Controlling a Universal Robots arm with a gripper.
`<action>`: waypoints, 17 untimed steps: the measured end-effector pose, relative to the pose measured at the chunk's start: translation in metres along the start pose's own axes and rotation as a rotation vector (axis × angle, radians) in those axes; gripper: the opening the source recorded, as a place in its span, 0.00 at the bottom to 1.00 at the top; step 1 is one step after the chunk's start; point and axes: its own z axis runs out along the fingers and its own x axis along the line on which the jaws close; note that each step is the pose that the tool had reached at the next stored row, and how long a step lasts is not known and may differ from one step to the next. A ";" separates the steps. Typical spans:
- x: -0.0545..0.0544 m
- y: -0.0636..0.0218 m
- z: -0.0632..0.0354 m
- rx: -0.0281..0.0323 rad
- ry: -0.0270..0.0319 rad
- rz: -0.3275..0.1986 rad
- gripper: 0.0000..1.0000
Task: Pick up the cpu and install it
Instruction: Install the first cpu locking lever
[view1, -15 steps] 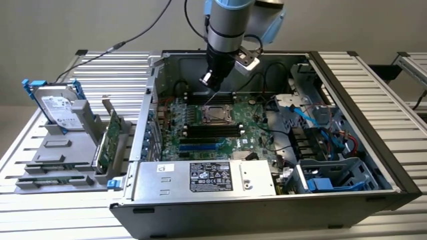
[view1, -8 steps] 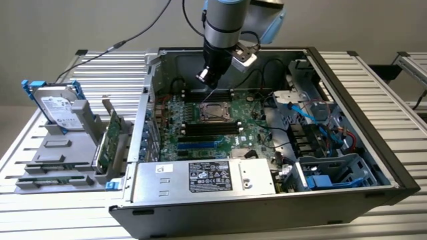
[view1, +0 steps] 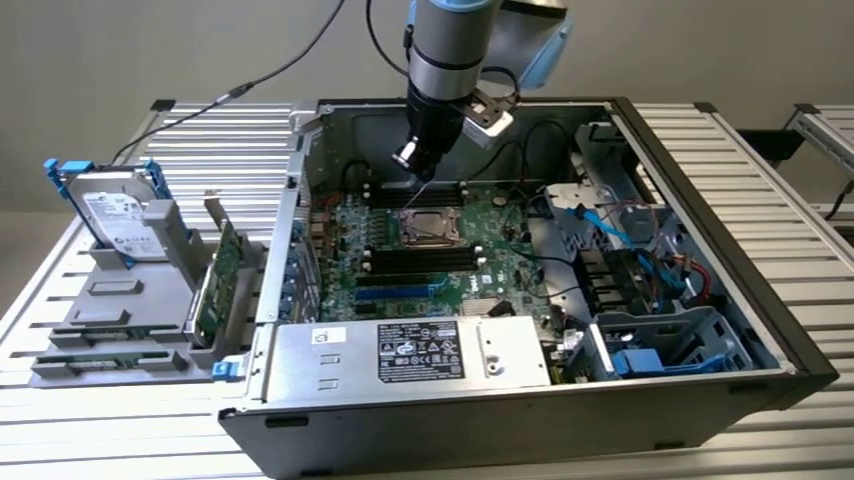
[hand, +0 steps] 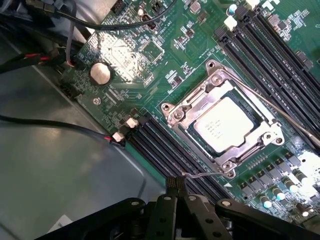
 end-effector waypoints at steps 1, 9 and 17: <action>0.000 0.0002 0.0011 -0.0013 -0.0016 0.000 0.11; -0.002 0.0016 0.0086 -0.0101 -0.0152 0.002 0.11; -0.010 -0.0063 0.0127 0.0016 -0.0417 0.005 0.11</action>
